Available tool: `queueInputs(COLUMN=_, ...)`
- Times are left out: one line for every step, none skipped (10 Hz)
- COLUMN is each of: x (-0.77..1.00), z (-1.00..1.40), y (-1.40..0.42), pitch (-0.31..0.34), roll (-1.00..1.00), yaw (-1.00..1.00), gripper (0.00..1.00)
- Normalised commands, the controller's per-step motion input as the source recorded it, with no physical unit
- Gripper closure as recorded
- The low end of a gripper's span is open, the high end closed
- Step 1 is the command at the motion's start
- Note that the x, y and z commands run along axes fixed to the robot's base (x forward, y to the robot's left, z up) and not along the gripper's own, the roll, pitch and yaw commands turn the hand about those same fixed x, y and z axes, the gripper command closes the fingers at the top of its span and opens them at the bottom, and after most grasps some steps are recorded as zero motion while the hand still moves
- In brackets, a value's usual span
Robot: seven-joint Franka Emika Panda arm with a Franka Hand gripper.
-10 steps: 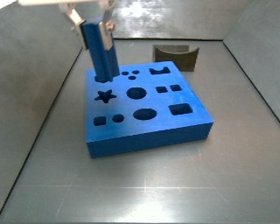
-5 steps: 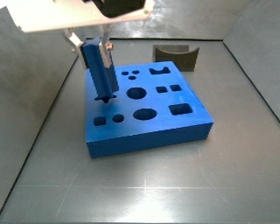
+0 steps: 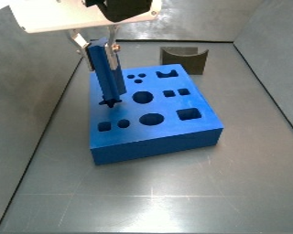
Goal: Pick up the star object. Move to above the board. Insert the star object.
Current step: Insert the star object.
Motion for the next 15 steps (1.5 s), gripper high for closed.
queueInputs(x=0.04, z=-0.06, y=0.05, pitch=0.000, roll=1.00, yaw=0.00, gripper=1.00)
queueInputs(x=0.02, z=0.06, y=0.00, pitch=0.026, roll=0.03, yaw=0.00, gripper=1.00)
queueInputs(x=0.00, z=-0.05, y=0.00, pitch=0.000, roll=0.00, yaw=0.00, gripper=1.00)
queueInputs(x=0.22, z=-0.55, y=-0.27, pitch=0.000, roll=0.38, yaw=-0.27, gripper=1.00)
queueInputs(x=0.11, z=-0.56, y=-0.15, pitch=0.000, roll=0.39, yaw=-0.17, gripper=1.00)
queueInputs(x=0.00, z=0.00, y=0.00, pitch=0.000, roll=-0.01, yaw=0.00, gripper=1.00)
queueInputs(x=0.00, z=-0.29, y=0.00, pitch=0.000, roll=0.11, yaw=0.07, gripper=1.00)
queueInputs(x=-0.30, z=-0.49, y=0.14, pitch=-0.071, roll=0.28, yaw=0.08, gripper=1.00)
queueInputs(x=0.00, z=-0.04, y=0.01, pitch=0.000, roll=0.00, yaw=0.01, gripper=1.00)
queueInputs(x=0.00, z=0.00, y=0.00, pitch=0.000, roll=0.01, yaw=0.00, gripper=1.00)
queueInputs(x=0.00, z=-0.11, y=-0.04, pitch=0.020, roll=0.31, yaw=-0.23, gripper=1.00)
queueInputs(x=0.00, z=-0.16, y=-0.14, pitch=0.054, roll=0.36, yaw=-0.71, gripper=1.00)
queueInputs(x=0.16, z=0.00, y=0.00, pitch=0.017, roll=0.05, yaw=-0.31, gripper=1.00)
queueInputs(x=0.00, z=0.00, y=0.00, pitch=0.000, roll=0.01, yaw=0.00, gripper=1.00)
queueInputs(x=0.00, z=-0.05, y=-0.13, pitch=0.020, roll=0.25, yaw=-0.05, gripper=1.00)
